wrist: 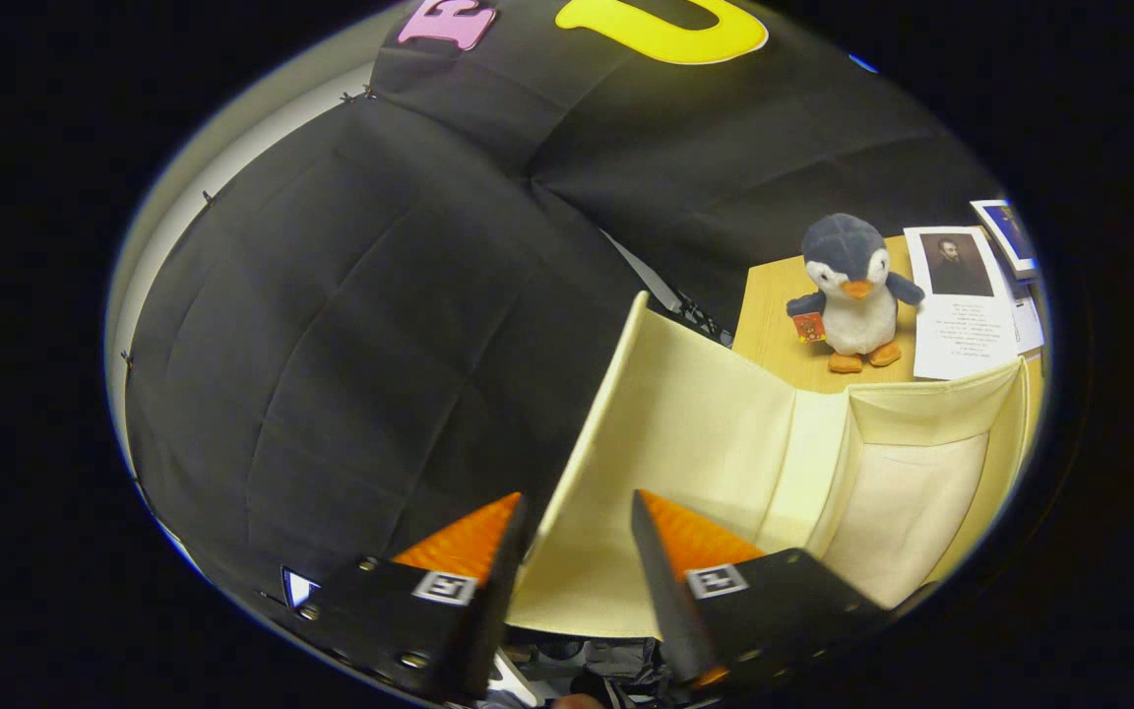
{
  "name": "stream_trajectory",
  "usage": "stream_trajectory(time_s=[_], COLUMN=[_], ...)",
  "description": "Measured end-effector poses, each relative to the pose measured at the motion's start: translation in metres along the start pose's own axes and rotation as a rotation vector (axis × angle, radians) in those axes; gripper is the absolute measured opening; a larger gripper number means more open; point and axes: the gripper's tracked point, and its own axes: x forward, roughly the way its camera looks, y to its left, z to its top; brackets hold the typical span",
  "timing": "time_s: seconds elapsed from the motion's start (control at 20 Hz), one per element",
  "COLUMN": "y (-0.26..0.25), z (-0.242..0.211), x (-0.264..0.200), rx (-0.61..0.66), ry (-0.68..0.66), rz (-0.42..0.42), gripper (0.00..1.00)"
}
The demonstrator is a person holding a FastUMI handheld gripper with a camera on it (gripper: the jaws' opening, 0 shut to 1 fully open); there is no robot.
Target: Open the storage box then place both shoes into the box .Put the left shoe in first, then the right shoe, with the right side of both shoes facing outward in a uniform manner.
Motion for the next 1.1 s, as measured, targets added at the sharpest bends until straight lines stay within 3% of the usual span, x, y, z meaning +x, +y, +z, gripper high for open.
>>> stream_trajectory(time_s=[0.1, 0.65, 0.85, 1.1], y=[-0.009, -0.048, -0.100, -0.190], z=[0.000, 0.024, 0.032, 0.017], x=[-0.003, -0.121, -0.182, -0.245], rx=[-0.021, -0.181, -0.244, -0.220], ry=[0.009, -0.085, -0.143, -0.154], rz=[-0.034, -0.132, -0.256, -0.418], gripper=[0.97, 0.97, 0.97, 0.96])
